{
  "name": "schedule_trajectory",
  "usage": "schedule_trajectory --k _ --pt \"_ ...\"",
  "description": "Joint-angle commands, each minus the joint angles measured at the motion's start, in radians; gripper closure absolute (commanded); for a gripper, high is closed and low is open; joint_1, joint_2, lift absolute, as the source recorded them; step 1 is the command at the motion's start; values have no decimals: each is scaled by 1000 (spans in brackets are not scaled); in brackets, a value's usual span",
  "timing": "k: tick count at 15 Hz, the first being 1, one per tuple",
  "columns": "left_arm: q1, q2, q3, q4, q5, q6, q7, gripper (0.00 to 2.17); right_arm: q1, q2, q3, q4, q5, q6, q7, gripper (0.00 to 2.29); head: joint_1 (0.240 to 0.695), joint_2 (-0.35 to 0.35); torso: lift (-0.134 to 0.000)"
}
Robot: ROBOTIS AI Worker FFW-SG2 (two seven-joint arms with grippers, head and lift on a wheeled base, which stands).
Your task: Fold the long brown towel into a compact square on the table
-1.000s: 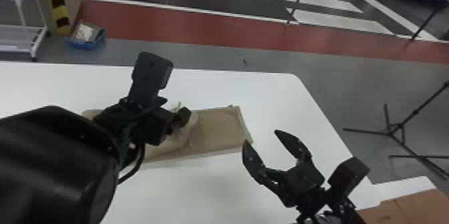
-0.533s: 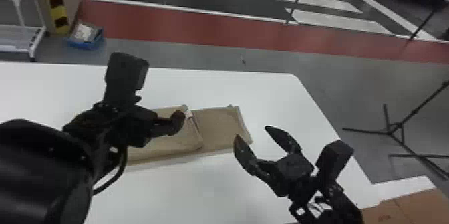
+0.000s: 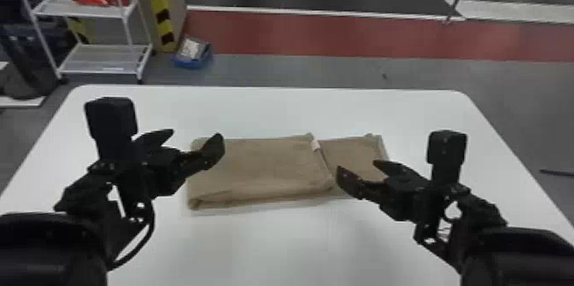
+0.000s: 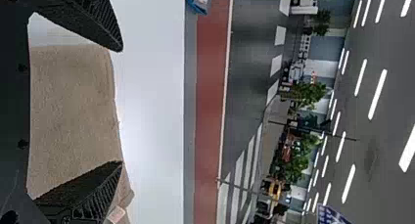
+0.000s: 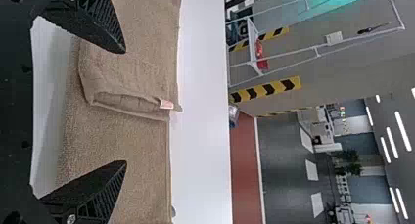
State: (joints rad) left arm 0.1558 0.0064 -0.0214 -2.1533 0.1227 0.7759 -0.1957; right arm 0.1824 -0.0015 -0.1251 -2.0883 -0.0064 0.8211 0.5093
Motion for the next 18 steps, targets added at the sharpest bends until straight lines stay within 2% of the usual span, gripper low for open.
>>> schedule_trajectory --k 1,5,8,12,18 --pt "31 0 37 3 20 -49 -8 66 -112 2 7 93 17 102 0 73 695 -49 -123" --pt "45 0 43 9 23 -86 -22 66 -238 2 39 220 23 163 0 87 695 -21 -123" --pt "54 0 43 10 23 -92 -24 76 -290 2 94 294 65 160 -3 90 695 -4 -123" --pt "59 0 52 13 26 -92 -25 80 -350 2 125 409 94 142 -6 130 695 19 -123" --pt "60 0 52 23 25 -92 -25 80 -380 2 157 473 106 120 -5 282 695 36 -123"
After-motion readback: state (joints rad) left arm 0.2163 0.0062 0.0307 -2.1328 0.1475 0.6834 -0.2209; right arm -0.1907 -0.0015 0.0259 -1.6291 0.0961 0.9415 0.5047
